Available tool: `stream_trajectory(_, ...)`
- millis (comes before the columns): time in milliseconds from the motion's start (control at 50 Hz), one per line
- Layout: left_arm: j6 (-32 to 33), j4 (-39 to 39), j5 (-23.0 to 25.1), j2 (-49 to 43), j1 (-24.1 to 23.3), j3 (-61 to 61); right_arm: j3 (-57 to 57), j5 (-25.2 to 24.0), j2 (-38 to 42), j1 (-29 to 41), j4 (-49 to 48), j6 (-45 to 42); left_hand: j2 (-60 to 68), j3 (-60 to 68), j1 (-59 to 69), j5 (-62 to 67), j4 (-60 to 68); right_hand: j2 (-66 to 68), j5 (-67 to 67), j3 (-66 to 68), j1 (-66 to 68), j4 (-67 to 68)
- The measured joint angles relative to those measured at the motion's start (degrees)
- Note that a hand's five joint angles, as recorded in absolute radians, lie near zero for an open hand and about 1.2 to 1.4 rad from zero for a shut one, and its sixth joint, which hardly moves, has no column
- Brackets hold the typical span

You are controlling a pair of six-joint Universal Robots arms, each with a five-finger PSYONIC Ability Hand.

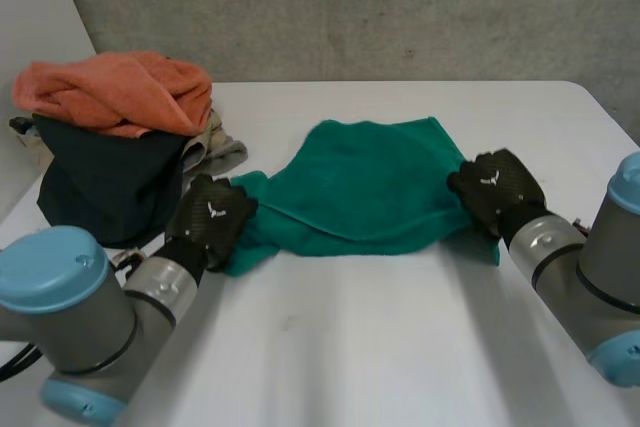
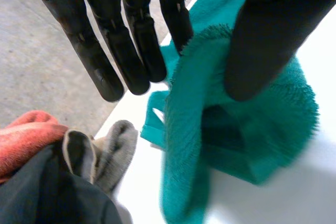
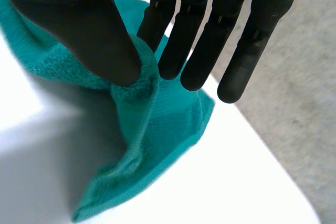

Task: Fold the laundry.

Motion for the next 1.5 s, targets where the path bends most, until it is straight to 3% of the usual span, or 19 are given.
stream_trajectory(20, 0.2, -0.7, 0.0, 0.6, 0.0, -0.3, 0.3, -0.1, 0.0, -0.2, 0.0, 0.0, -1.8, -1.8, -2.1, -1.8, -1.8, 0.0, 0.0, 0.0, 0.0, 0.0)
stream_trajectory(60, 0.3, -3.5, 0.0, 2.8, 0.2, -0.6, 0.8, -0.3, 0.0, -0.6, -0.2, 0.1, -19.4, -19.5, -20.3, -19.8, -19.8, 0.0, 0.0, 0.0, 0.0, 0.0)
stream_trajectory(80, 0.3, -4.1, 0.0, 3.3, 0.3, -0.6, 0.9, -0.3, 0.0, -0.7, -0.2, 0.1, -19.4, -19.5, -20.3, -19.8, -19.8, 0.0, 0.0, 0.0, 0.0, 0.0)
stream_trajectory(120, -0.5, -9.2, 0.1, 6.8, 1.5, 0.4, 1.0, -0.4, -0.2, -1.0, -0.3, 0.2, -31.7, -31.9, -30.6, -32.5, -32.2, 0.0, 0.0, 0.0, 0.0, 0.0)
stream_trajectory(200, -3.2, -14.9, 0.3, 10.0, 4.0, 3.2, 0.8, -0.3, -0.4, -1.1, -0.4, 0.2, -32.7, -33.1, -30.8, -33.7, -33.3, 0.0, 0.0, 0.0, 0.0, 0.0)
stream_trajectory(380, -19.2, -24.9, 0.5, 6.9, 10.3, 14.2, 0.3, -0.2, -0.5, -1.5, -0.8, 0.3, -32.6, -33.0, -30.5, -33.4, -33.1, 0.0, 0.0, 0.0, 0.0, 0.0)
stream_trajectory(480, -24.2, -30.5, 0.5, -0.4, 11.8, 20.8, 0.0, -0.2, -0.5, -2.4, -1.0, 0.3, -26.9, -27.2, -24.2, -26.6, -26.9, 0.0, 0.0, 0.0, 0.0, 0.0)
stream_trajectory(640, -25.1, -39.2, 0.8, -12.3, 12.2, 30.2, 0.4, -0.2, -0.5, -3.0, -1.1, 0.3, -24.4, -24.7, -22.5, -24.0, -24.3, 0.0, 0.0, 0.0, 0.0, 0.0)
stream_trajectory(820, -24.9, -41.2, 1.8, -18.3, 12.6, 35.7, 0.3, -0.1, -0.5, -2.9, -1.1, 0.2, -18.9, -19.1, -15.9, -18.5, -18.6, 0.0, 0.0, 0.0, 0.0, 0.0)
stream_trajectory(840, -25.0, -41.2, 1.9, -18.6, 12.6, 36.0, 0.3, -0.1, -0.5, -2.9, -1.1, 0.2, -13.7, -13.9, -9.6, -13.4, -13.4, 0.0, 0.0, 0.0, 0.0, 0.0)
stream_trajectory(860, -25.0, -41.1, 1.9, -19.2, 12.6, 36.7, 0.3, -0.1, -0.5, -2.9, -1.1, 0.2, -0.4, -0.7, 5.4, -0.3, -0.2, 0.0, 0.0, 0.0, 0.0, 0.0)
stream_trajectory(880, -25.0, -41.0, 1.9, -19.4, 12.6, 36.9, 0.3, -0.1, -0.5, -2.9, -1.1, 0.2, -0.4, -0.7, 5.4, -0.3, -0.2, 0.0, 0.0, 0.0, 0.0, 0.0)
stream_trajectory(900, -25.1, -40.9, 1.9, -19.7, 12.5, 37.4, 0.3, -0.1, -0.5, -3.0, -1.1, 0.2, 13.6, 13.1, 19.1, 12.6, 12.9, 0.0, 0.0, 0.0, 0.0, 0.0)
stream_trajectory(980, -25.3, -40.6, 1.8, -19.6, 12.0, 38.2, 0.1, 0.0, -1.0, -3.2, -1.0, 0.2, 20.2, 19.8, 21.0, 17.3, 20.5, 0.0, 0.0, 0.0, 0.0, 0.0)
stream_trajectory(1160, -25.8, -40.4, 1.7, -6.8, 11.4, 37.1, -4.5, 0.4, -9.6, -4.4, 3.0, -0.1, 20.2, 19.8, 21.0, 17.3, 20.5, 0.0, 0.0, 0.0, 0.0, 0.0)
stream_trajectory(1340, -24.0, -40.9, 1.6, 13.5, 11.3, 34.8, -24.1, -0.3, -18.1, -7.8, 27.5, -0.8, 20.4, 20.1, 21.0, 17.3, 20.5, 0.0, 0.0, 0.0, 0.0, 0.0)
stream_trajectory(1500, -17.0, -41.0, 1.7, 21.5, 11.2, 31.2, -34.5, -3.2, -17.5, -9.9, 42.3, -3.2, 20.4, 20.1, 21.0, 17.3, 20.5, 0.0, 0.0, 0.0, 0.0, 0.0)
